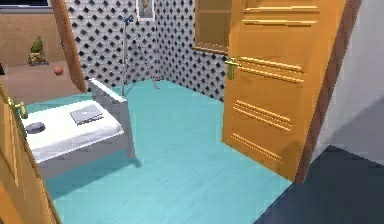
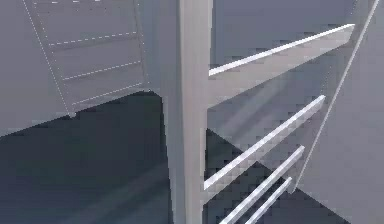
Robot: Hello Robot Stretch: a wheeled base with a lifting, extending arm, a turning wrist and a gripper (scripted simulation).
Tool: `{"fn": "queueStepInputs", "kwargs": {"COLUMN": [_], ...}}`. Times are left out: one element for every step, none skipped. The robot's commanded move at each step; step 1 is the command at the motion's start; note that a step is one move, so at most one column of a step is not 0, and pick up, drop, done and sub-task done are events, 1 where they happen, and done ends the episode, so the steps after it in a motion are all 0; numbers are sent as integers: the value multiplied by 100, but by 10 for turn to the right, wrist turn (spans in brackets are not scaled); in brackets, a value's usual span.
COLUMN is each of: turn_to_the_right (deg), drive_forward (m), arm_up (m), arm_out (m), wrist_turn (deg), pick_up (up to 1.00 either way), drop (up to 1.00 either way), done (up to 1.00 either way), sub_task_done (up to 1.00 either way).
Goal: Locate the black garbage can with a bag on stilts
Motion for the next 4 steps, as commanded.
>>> {"fn": "queueStepInputs", "kwargs": {"turn_to_the_right": [0,-60,0,-30], "drive_forward": [45,0,100,0], "arm_up": [0,0,0,0], "arm_out": [0,0,0,0], "wrist_turn": [0,0,0,0], "pick_up": [0,0,0,0], "drop": [0,0,0,0], "done": [0,0,0,0], "sub_task_done": [0,0,0,0]}}
